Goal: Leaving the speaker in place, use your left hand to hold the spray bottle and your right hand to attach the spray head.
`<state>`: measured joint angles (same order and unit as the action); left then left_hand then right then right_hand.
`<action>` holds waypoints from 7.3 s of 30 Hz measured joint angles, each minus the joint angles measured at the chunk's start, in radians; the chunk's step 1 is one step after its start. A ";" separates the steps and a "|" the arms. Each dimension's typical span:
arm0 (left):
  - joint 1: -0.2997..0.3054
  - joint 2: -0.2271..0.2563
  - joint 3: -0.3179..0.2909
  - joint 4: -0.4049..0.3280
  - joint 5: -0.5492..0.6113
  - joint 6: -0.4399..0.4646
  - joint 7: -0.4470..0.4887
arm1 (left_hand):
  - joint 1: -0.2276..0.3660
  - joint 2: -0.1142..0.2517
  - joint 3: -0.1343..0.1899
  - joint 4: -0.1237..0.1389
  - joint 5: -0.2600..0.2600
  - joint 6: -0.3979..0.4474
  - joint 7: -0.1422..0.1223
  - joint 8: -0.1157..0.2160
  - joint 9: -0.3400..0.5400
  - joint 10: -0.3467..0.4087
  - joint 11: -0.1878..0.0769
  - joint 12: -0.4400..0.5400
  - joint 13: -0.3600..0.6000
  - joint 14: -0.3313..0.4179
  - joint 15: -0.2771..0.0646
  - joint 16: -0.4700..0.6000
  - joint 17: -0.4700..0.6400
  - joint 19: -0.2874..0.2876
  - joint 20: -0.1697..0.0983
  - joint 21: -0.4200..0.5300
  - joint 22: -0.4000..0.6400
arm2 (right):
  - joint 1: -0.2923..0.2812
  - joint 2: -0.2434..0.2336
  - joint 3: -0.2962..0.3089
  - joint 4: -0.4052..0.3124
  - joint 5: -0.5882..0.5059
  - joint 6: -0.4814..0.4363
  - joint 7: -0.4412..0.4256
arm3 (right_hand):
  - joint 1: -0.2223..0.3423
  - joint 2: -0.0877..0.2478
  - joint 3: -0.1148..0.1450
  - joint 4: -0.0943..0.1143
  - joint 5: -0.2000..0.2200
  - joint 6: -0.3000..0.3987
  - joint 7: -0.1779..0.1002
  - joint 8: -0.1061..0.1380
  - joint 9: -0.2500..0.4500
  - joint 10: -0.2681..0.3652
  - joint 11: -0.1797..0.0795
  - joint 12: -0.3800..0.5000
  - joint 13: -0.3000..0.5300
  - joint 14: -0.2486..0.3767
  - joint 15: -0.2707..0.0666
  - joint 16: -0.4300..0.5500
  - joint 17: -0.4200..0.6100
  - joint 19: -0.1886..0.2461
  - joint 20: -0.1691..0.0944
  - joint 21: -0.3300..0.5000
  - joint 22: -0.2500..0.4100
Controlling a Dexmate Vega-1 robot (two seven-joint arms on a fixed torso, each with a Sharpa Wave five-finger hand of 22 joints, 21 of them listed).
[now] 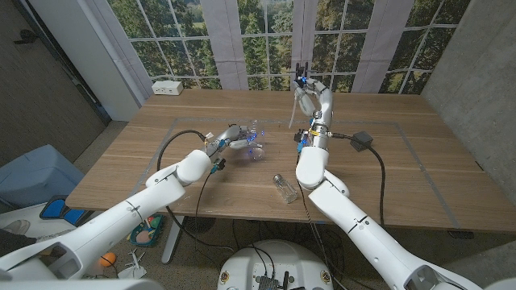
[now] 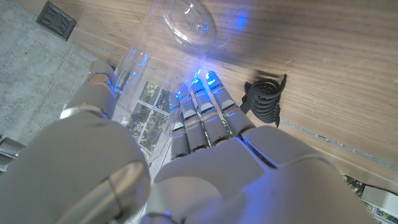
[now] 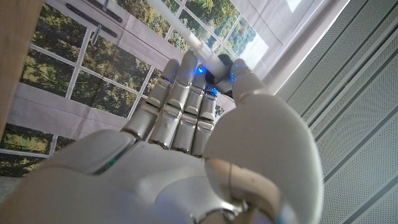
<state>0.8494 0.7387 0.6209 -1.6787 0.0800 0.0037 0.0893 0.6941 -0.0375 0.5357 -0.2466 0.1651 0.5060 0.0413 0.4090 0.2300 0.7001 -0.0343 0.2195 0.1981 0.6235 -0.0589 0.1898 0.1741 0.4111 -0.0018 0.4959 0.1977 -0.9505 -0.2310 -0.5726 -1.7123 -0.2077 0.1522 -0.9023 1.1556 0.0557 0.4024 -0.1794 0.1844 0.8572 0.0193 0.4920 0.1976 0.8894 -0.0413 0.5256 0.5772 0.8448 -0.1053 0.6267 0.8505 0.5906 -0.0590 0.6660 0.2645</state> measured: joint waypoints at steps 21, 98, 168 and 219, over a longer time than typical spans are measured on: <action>-0.013 0.001 0.020 -0.010 0.024 0.014 -0.027 | 0.000 0.000 0.002 -0.002 -0.004 0.000 0.000 0.002 0.000 0.000 0.000 0.000 0.000 0.000 0.000 0.000 0.000 0.000 0.000 0.004 0.000 | 0.009 0.019 -0.007 0.006 -0.017 0.058 0.034 | 0.000 0.000 0.000 0.000 0.005 0.000 0.000 -0.002 0.006 0.000 0.000 0.004 -0.001 0.006 -0.002 -0.009 0.009 -0.007 0.007 0.016 0.000; -0.084 -0.038 0.051 0.053 -0.024 -0.009 -0.124 | 0.000 0.000 0.005 -0.005 -0.004 0.000 0.000 -0.010 0.004 0.006 0.006 -0.004 0.004 -0.005 0.002 0.000 0.000 -0.009 0.002 0.016 0.000 | 0.005 0.032 -0.041 0.019 0.008 0.055 0.156 | -0.004 0.004 0.000 0.000 0.009 0.000 0.000 -0.013 0.005 0.000 0.000 -0.008 0.014 0.017 -0.002 -0.055 0.050 -0.038 0.006 0.100 -0.019; -0.087 -0.038 0.039 0.058 -0.116 -0.022 -0.155 | -0.007 0.007 0.004 -0.004 -0.002 0.014 0.003 -0.013 0.005 0.009 0.002 -0.005 0.005 -0.005 0.002 0.000 0.000 -0.009 0.002 0.023 0.000 | -0.003 -0.043 -0.127 0.091 -0.125 -0.103 0.075 | -0.004 0.004 0.000 0.000 0.008 -0.001 -0.001 -0.018 0.005 -0.003 -0.003 -0.029 0.010 0.007 -0.004 -0.102 0.074 -0.070 0.009 0.163 -0.037; -0.082 -0.038 0.046 0.026 -0.093 0.010 -0.131 | -0.024 0.024 0.008 -0.008 0.002 0.014 0.003 -0.020 0.010 0.013 0.002 -0.008 0.005 -0.005 0.002 0.000 0.000 -0.009 0.002 0.031 0.000 | -0.018 -0.156 -0.106 0.028 -0.026 -0.095 0.243 | -0.400 -0.008 -0.078 0.124 0.032 -0.454 0.019 -0.278 0.010 -0.434 0.027 -0.319 -0.009 -0.304 0.054 -0.236 0.083 -0.279 0.122 0.209 -0.074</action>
<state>0.7674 0.7008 0.6671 -1.6525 -0.0131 0.0140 -0.0414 0.6701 -0.0136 0.5440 -0.2549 0.1670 0.5202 0.0447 0.3889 0.2400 0.7129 -0.0320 0.2116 0.2026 0.6182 -0.0572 0.1898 0.1742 0.4022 -0.0002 0.5269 0.1977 -0.9689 -0.3870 -0.6784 -1.6844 -0.2333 0.0570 -0.6596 0.7552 0.0474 0.3245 -0.0549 0.2160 0.4033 0.0378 0.2144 0.2072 0.4554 -0.0141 0.2070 0.5679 0.5410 -0.0517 0.3907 0.9331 0.3118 0.0627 0.8750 0.1907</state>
